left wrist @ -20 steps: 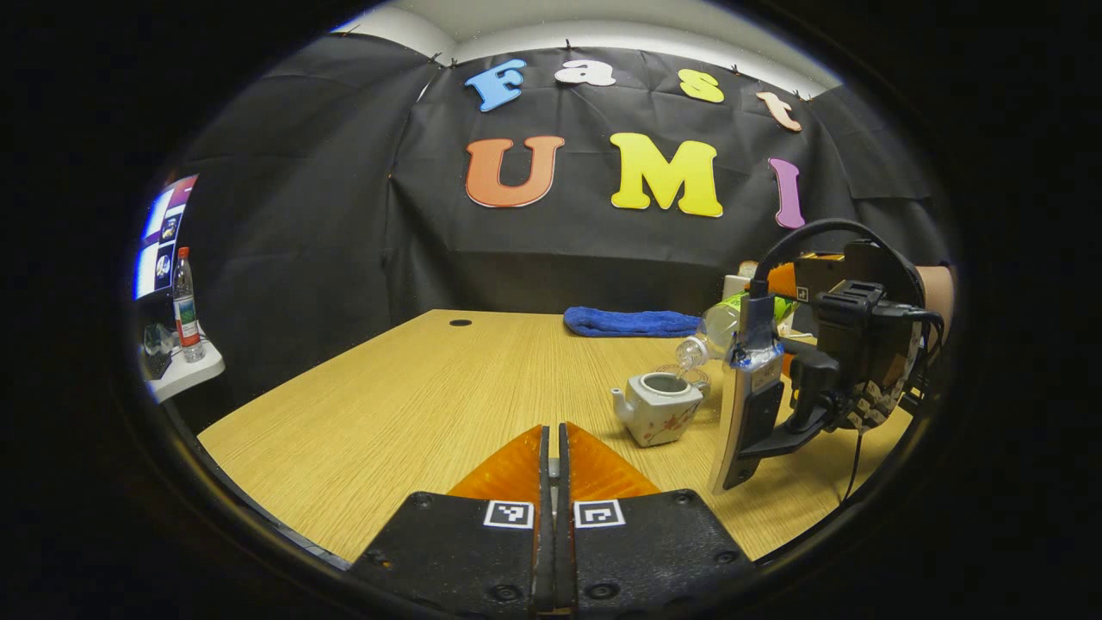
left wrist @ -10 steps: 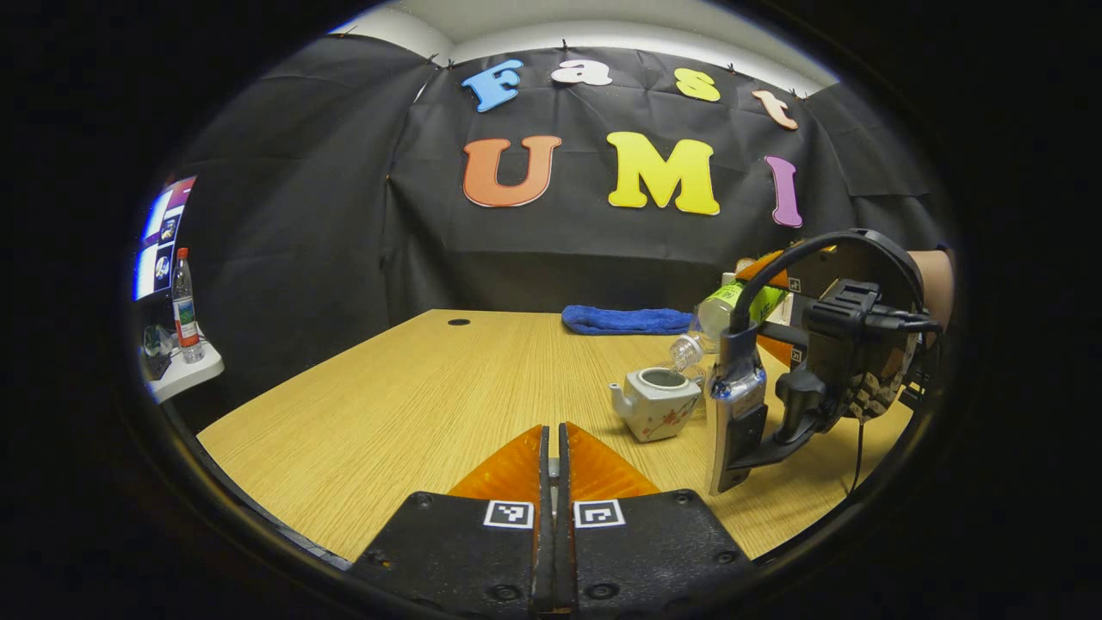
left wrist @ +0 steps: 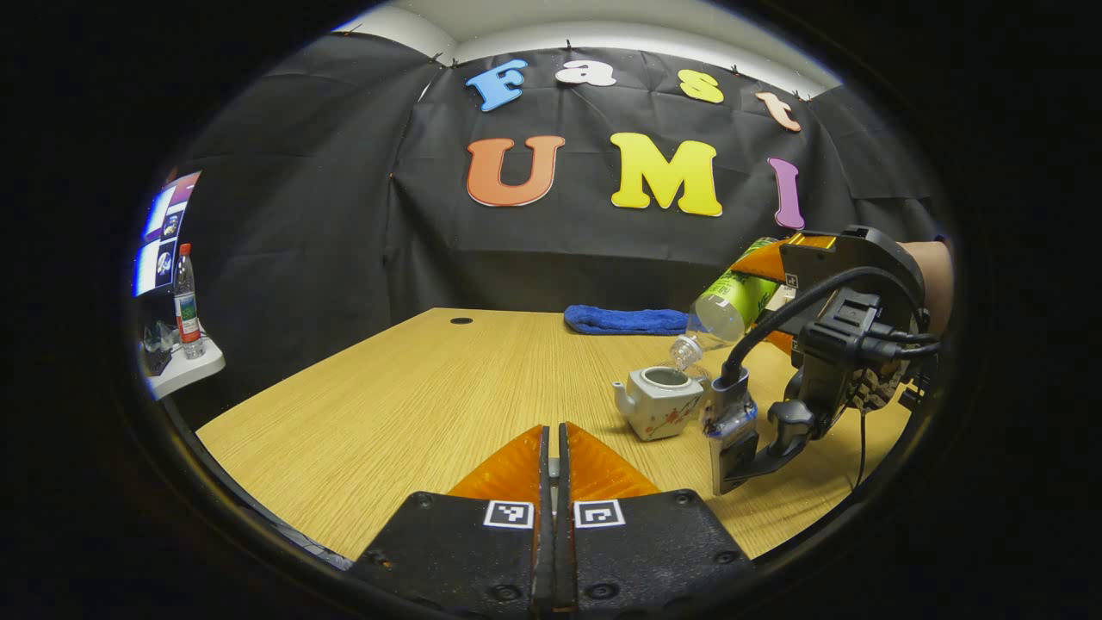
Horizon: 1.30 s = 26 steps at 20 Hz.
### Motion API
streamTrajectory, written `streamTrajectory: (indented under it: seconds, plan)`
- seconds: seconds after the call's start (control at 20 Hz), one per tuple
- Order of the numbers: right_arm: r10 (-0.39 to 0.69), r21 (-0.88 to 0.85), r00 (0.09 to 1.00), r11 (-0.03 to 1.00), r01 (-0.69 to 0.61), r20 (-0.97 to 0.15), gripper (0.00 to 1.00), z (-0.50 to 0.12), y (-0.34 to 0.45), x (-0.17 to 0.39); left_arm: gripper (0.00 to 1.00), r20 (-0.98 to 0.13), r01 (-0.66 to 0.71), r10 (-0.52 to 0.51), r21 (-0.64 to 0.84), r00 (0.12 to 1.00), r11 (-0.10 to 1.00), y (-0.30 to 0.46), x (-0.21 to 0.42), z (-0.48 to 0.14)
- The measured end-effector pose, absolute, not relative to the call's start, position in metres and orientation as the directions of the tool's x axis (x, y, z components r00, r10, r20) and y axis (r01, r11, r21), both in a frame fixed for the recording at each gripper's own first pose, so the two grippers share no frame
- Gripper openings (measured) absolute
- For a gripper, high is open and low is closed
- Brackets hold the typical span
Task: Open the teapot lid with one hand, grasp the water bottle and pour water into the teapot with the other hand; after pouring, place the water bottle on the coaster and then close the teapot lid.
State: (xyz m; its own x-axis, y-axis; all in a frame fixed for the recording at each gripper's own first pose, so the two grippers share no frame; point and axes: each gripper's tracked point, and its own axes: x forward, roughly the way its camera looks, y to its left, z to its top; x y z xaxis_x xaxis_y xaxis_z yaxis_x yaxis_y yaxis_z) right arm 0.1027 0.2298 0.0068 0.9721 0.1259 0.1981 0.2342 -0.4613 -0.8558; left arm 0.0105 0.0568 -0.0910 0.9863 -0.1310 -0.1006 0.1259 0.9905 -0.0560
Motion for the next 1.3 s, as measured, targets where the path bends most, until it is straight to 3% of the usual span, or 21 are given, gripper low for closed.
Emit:
streamTrajectory:
  seconds: [0.5, 0.95, 1.15, 1.3]
  plan:
    - [0.159, -0.817, 0.962, -0.507, 0.274, 0.224, 0.7, 0.011, 0.242, 0.102, 0.03, -0.1, 0.124, -0.127, -0.042, 0.987, 0.991, 0.059, 0.009, -0.093]
    - [0.162, -0.828, 0.958, -0.483, 0.286, 0.236, 0.7, 0.012, 0.246, 0.102, 0.03, -0.107, 0.104, -0.107, -0.039, 0.988, 0.994, 0.065, 0.005, -0.097]
    - [0.147, -0.869, 0.958, -0.404, 0.285, 0.246, 0.72, 0.011, 0.236, 0.106, 0.03, -0.096, 0.1, -0.102, -0.033, 0.99, 0.994, 0.065, 0.004, -0.093]
    - [0.117, -0.95, 0.969, -0.206, 0.236, 0.216, 0.7, 0.008, 0.221, 0.113, 0.03, -0.091, 0.1, -0.103, -0.028, 0.991, 0.995, 0.063, 0.005, -0.09]
